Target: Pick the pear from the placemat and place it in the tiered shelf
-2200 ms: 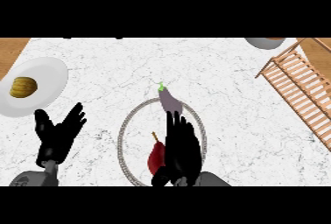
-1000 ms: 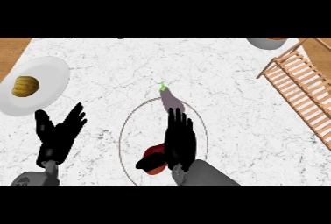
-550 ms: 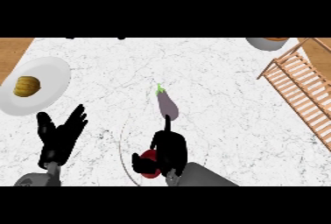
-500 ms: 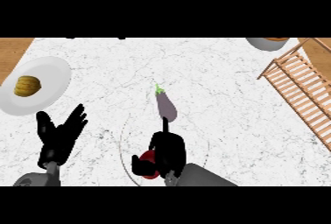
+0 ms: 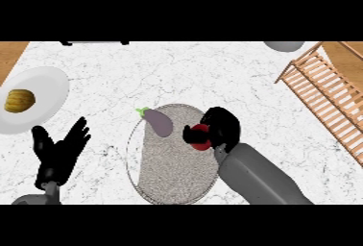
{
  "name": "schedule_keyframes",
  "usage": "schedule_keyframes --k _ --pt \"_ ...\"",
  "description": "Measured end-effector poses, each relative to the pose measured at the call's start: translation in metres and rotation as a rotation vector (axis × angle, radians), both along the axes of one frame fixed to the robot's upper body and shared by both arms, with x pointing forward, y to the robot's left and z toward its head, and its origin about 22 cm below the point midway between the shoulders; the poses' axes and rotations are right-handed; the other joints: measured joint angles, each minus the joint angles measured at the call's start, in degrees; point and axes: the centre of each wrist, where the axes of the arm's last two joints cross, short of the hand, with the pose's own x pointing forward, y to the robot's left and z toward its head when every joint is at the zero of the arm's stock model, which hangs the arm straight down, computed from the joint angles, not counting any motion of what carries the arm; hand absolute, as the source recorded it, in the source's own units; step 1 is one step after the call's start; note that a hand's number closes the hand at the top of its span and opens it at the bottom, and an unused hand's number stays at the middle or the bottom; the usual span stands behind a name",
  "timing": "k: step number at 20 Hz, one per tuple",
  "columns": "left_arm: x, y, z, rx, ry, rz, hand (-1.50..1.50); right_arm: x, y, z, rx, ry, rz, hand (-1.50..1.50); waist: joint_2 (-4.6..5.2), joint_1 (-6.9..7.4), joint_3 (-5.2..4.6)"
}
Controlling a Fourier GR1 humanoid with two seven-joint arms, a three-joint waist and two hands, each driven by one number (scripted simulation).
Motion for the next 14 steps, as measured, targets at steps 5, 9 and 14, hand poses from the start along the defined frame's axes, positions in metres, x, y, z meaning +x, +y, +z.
schedule_keyframes --k 5,9,14 --pt "0.000 0.001 0.002 0.004 -0.005 -0.003 0.00 0.052 -0.043 0.038 -0.014 -0.161 -0.225 1.50 -0.11 0.19 -0.18" --pt "0.000 0.001 0.001 -0.004 0.005 -0.003 0.00 0.075 -0.051 0.076 -0.086 -0.326 -0.293 1.50 -0.52 0.06 -0.30" --pt "-0.003 -0.001 -0.002 0.001 0.012 0.014 0.00 0.097 -0.057 0.137 -0.178 -0.502 -0.375 1.50 -1.17 -0.66 -0.38"
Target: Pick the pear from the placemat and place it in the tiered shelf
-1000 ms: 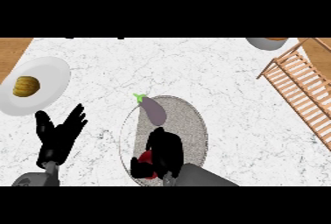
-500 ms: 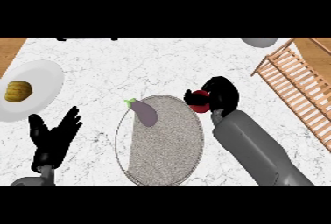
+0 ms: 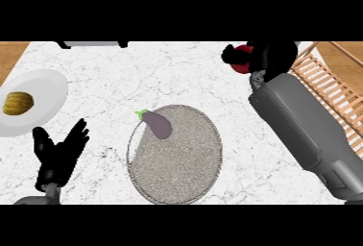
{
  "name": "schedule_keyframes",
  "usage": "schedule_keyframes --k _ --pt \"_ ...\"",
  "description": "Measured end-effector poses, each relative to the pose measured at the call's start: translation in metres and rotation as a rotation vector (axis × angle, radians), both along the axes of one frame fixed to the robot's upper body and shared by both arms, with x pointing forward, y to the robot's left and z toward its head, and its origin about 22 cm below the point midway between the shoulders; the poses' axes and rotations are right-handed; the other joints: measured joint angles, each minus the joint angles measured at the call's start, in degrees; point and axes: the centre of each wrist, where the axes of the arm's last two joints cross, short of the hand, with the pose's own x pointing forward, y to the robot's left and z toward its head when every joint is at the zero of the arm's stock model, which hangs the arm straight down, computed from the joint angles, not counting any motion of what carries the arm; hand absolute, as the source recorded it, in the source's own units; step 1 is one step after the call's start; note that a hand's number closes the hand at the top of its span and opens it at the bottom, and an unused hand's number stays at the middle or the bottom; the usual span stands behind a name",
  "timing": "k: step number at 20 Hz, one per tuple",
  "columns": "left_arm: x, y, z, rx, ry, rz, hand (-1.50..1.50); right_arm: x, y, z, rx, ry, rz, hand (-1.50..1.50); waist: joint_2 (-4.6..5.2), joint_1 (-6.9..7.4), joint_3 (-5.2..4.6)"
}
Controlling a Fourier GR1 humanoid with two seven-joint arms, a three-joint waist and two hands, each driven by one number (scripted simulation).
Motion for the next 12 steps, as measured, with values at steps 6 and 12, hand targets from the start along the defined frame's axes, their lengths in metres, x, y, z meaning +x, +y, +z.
schedule_keyframes --k 6,12 --pt "-0.004 0.006 -0.003 0.004 0.008 0.017 0.00 0.011 -0.013 0.064 -0.055 -0.124 -0.094 1.50 -0.33 -1.01 0.05" --pt "-0.004 0.006 0.000 0.003 0.011 0.023 0.00 0.010 -0.038 0.126 -0.070 -0.210 -0.187 1.50 -0.21 -1.09 0.05"
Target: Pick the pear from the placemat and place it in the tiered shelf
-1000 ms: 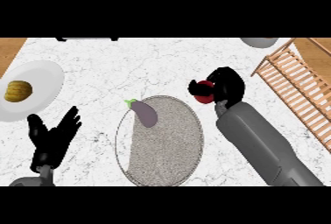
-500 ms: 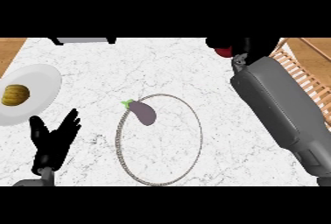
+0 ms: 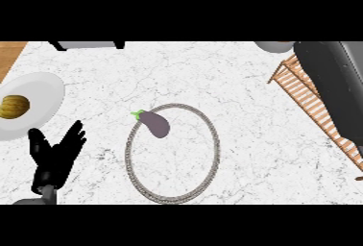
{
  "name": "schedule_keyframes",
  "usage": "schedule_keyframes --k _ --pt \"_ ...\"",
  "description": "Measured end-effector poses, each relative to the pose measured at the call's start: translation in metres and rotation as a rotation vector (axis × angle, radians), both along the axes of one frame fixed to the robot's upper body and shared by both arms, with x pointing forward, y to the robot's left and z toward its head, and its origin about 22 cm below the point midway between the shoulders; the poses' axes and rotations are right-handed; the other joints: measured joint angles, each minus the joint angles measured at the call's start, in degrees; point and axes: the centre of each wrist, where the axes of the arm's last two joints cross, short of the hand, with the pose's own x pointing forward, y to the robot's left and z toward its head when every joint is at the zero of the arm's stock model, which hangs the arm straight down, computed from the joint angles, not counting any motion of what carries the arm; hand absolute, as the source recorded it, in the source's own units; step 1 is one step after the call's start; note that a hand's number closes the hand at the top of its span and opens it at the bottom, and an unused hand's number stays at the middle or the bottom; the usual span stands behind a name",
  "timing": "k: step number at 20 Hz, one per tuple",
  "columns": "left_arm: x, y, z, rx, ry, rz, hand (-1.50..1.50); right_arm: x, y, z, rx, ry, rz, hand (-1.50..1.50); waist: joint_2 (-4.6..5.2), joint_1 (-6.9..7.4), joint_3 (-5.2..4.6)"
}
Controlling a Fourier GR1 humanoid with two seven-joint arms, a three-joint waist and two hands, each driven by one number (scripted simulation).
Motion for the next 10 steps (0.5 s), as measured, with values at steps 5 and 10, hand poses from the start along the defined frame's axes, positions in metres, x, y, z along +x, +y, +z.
schedule_keyframes --k 5,10 --pt "0.001 -0.002 0.002 0.001 0.001 -0.007 0.00 -0.011 -0.028 0.045 -0.008 -0.060 -0.071 1.50 0.23 0.24 0.03" --pt "0.003 -0.006 0.003 -0.003 -0.004 -0.013 0.00 -0.024 -0.065 0.071 -0.012 -0.072 -0.134 1.50 0.56 0.62 0.06"
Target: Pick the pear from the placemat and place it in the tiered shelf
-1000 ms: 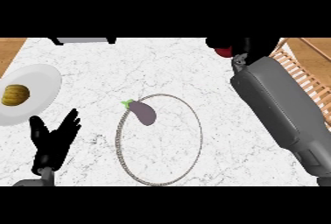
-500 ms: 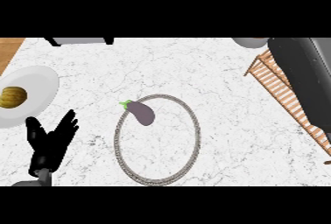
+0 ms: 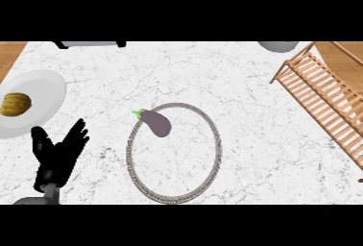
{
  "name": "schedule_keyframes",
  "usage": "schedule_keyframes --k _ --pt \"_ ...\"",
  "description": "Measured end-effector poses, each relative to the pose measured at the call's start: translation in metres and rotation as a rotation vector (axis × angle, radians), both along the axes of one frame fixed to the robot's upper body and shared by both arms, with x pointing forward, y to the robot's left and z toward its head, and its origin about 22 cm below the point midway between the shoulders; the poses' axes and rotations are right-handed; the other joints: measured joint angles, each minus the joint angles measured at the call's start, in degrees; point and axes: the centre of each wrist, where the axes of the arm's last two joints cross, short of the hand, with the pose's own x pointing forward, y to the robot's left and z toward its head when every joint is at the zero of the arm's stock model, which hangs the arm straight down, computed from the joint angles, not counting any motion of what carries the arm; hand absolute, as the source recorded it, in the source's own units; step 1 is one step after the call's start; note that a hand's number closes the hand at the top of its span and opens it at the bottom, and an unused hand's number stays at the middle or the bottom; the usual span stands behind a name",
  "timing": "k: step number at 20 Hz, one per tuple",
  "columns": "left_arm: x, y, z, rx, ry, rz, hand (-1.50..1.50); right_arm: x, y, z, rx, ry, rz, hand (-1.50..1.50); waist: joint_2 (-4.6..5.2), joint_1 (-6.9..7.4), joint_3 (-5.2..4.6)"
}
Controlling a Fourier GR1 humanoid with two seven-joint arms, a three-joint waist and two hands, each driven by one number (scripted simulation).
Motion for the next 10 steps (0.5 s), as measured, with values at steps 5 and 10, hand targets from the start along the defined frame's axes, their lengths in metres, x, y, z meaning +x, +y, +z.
schedule_keyframes --k 5,10 --pt "0.002 0.004 0.001 0.004 -0.002 -0.008 0.00 -0.014 -0.033 0.014 0.020 0.032 -0.025 1.50 0.29 0.40 0.00" --pt "0.006 0.001 0.003 0.002 -0.006 -0.016 0.00 -0.026 -0.062 0.016 0.046 0.096 -0.030 1.50 0.48 0.84 0.02"
